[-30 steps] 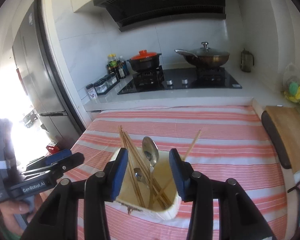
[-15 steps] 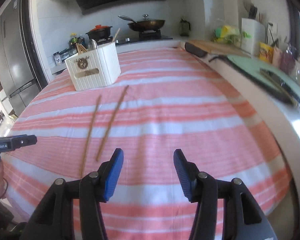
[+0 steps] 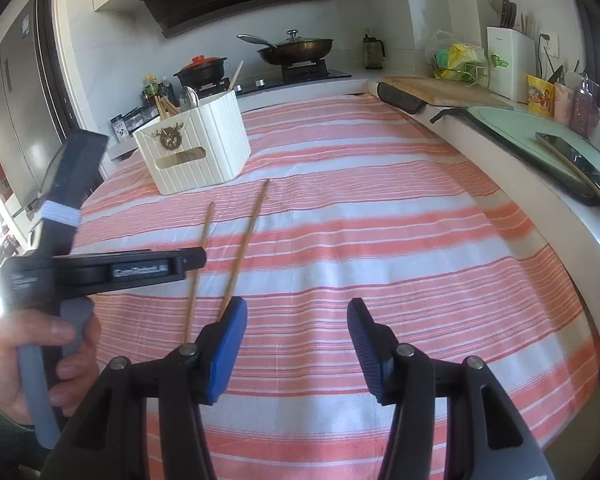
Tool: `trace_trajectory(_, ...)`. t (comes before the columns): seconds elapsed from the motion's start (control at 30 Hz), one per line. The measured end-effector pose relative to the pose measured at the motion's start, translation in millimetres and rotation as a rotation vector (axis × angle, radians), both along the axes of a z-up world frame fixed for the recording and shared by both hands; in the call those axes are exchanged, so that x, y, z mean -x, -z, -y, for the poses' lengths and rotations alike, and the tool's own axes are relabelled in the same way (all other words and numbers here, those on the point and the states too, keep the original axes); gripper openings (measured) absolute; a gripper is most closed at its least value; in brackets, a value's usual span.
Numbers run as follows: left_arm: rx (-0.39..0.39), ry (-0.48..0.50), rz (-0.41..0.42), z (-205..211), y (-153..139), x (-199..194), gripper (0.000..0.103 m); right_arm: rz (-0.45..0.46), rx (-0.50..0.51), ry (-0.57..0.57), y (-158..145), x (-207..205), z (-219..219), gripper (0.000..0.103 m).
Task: Organize utensils
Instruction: 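Move both open tools back over the two chopsticks on the cloth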
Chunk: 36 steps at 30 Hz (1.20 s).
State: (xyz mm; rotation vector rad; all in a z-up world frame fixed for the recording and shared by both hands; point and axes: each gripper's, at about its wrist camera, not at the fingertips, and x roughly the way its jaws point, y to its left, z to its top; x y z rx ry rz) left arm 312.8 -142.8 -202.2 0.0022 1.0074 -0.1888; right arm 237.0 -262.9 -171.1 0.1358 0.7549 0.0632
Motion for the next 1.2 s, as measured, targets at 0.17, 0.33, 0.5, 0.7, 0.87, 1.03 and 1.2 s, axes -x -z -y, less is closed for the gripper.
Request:
trace_trajectory(0.17,-0.067,0.011,0.069,-0.2,4.5,9.7,0.025,-0.022,0.024,0.002,3.6,1.1,2.1,0.053)
trace_trajectory(0.33,-0.051,0.018,0.064,-18.6,4.2,15.3,0.005,-0.046,0.020,-0.058,3.8,-17.3,-17.7,0.053)
trace_trajectory(0.5,-0.043,-0.011,0.053,-48.0,3.0,26.3,0.004,-0.114,0.058,-0.152,16.7,-55.2,-55.7,0.043)
trace_trajectory(0.7,-0.041,-0.102,0.041,-94.9,5.3,40.1,0.004,-0.160,0.127,-0.155,36.9,-77.3,-78.1,0.009)
trace_trajectory(0.87,-0.011,-0.128,0.032,-119.0,5.6,47.6,0.004,-0.202,0.054,-0.200,34.3,-61.3,-85.8,0.008)
trace_trajectory(1.03,0.031,-0.103,0.027,-127.6,4.7,56.9,0.009,-0.212,0.017,-0.191,31.4,-31.9,-89.9,0.008)
trace_trajectory(1.2,0.075,-0.131,0.031,-140.6,1.3,67.5,0.039,-0.165,0.039,-0.133,21.0,-19.7,-75.6,0.035)
